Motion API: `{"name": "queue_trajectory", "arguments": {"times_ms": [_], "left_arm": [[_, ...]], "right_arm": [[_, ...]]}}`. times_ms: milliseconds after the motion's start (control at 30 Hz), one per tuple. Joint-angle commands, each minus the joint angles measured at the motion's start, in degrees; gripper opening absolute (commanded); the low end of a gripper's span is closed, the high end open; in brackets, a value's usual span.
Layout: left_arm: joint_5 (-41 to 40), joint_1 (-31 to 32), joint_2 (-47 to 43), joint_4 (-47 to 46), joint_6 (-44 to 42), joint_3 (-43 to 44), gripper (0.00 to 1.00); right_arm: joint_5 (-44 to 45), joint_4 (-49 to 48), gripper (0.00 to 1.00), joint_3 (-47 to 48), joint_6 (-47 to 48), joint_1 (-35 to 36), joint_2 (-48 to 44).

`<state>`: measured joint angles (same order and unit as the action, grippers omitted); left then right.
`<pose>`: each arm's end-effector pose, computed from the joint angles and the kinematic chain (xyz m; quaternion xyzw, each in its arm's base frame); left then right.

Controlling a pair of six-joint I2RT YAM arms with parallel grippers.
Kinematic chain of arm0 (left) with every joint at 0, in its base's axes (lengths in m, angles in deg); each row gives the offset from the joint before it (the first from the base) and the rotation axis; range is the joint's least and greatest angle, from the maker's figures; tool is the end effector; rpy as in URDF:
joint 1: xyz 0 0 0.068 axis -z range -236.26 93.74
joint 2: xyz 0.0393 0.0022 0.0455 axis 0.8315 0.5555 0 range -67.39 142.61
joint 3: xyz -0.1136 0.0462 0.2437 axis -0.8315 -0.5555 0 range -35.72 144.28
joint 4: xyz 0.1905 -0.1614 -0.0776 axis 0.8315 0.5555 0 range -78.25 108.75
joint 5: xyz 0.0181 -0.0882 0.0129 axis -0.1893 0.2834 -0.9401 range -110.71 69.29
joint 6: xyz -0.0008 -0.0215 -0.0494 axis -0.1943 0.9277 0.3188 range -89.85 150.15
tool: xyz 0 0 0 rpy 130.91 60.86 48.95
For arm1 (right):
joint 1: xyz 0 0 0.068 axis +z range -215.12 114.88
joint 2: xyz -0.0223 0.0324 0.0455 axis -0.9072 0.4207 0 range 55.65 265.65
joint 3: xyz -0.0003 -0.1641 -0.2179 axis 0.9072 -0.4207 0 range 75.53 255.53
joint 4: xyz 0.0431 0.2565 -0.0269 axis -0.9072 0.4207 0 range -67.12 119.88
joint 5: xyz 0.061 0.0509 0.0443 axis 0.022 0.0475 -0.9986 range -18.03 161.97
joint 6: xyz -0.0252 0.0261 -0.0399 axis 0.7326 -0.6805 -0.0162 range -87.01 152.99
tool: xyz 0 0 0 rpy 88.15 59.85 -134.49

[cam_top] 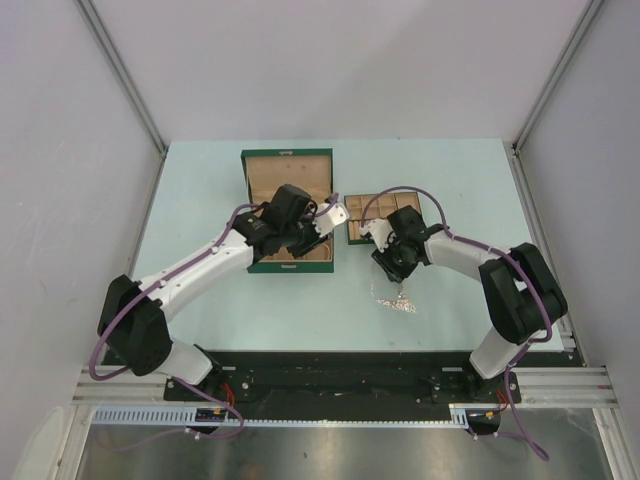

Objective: Organize the mixed jewelry

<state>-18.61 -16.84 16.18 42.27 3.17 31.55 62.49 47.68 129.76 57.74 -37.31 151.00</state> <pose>0.2443 -0.2026 0.2848 0.5147 0.7743 -0.0568 0.3638 0.2743 0.1513 0.1607 -0.4470 0.8663 0.0863 0.2057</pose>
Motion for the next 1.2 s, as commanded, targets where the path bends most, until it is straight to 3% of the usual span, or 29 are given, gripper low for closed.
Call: {"name": "queue_trajectory", "arguments": {"times_ms": [0,300,467,700,1167], "left_arm": [[0.09,0.31,-0.78,-1.43,0.09,-0.38,0.46],[-1.4,0.22,-2.62,-2.4,-0.53,-1.96,0.46],[-1.41,-0.39,-3.85,-2.66,-0.7,-3.19,0.46],[0.44,-0.66,-5.17,-3.45,-0.62,-5.3,0.46],[13.53,-0.22,-0.7,-8.8,-0.61,-5.83,0.43]], "right_arm": [[0.25,-0.45,0.32,0.26,0.82,0.58,2.38],[3.5,-1.33,0.15,0.25,0.73,1.19,5.19],[5.6,-2.12,0.0,0.34,0.38,1.28,5.9],[6.14,-1.68,0.0,0.43,0.21,1.37,2.92],[3.5,6.31,0.0,2.98,-1.28,1.19,-7.27]]}}
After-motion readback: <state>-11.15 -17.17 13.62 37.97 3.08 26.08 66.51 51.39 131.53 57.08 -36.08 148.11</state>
